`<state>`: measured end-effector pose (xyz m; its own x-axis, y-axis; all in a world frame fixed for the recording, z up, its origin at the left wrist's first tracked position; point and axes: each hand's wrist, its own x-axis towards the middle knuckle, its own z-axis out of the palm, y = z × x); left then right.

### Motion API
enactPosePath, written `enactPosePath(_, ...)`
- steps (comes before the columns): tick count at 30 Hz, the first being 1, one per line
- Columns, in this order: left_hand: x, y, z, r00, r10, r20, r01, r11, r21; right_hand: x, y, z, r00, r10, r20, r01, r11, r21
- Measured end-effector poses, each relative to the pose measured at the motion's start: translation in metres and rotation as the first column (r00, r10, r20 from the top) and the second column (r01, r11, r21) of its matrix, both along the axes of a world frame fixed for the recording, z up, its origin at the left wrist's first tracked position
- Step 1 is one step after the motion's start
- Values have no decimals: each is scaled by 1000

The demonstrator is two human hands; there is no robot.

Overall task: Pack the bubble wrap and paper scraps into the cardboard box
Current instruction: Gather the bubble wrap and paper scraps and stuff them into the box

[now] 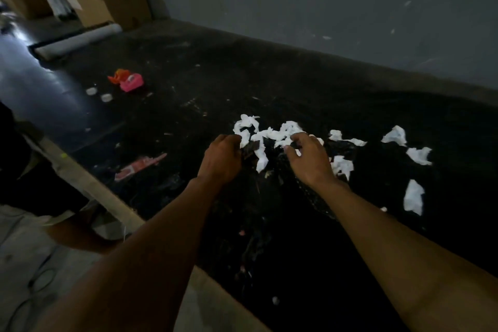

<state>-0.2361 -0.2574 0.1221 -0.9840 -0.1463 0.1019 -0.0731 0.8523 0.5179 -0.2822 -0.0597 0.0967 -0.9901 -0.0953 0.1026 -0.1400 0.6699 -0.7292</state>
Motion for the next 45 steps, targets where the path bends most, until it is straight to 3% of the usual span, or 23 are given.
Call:
enactPosePath(6, -63, -29, -33, 996, -48, 79, 50, 998, -33, -54, -25, -32, 998, -70, -2, 70, 997, 43)
enactPosePath(14, -192, -38, -94, 987, -160, 8, 160, 983, -92, -134, -38, -67, 977, -193, -85, 207, 957, 206)
enactPosePath(22, -260, -58, -157, 908, -385, 167, 406, 905, -124, -194, -66, -106, 978, -142, 151, 50, 869, 492)
enactPosePath(25, -265, -60, -178, 908, -415, 54, 415, 910, 3, -200, -70, -130, 970, -168, 173, 63, 868, 492)
enactPosePath(29, -270, -57, -190, 895, -429, -124, 440, 895, 74, -197, -72, -155, 973, -194, -122, 227, 892, 390)
enactPosePath(34, -264, -57, -185, 893, -406, -196, 434, 891, 132, -206, -74, -156, 942, -227, -248, 309, 876, 371)
enactPosePath(38, -268, -60, -189, 875, -457, -159, 464, 886, 7, -220, -73, -138, 924, -381, -9, 373, 898, 234)
enactPosePath(42, -279, -59, -157, 962, -267, -56, 272, 927, 260, -226, -60, -108, 854, -506, 126, 511, 859, -18)
enactPosePath(45, -282, -57, -120, 980, -169, -103, 194, 928, 317, -227, -49, -80, 811, -561, 165, 585, 776, -235)
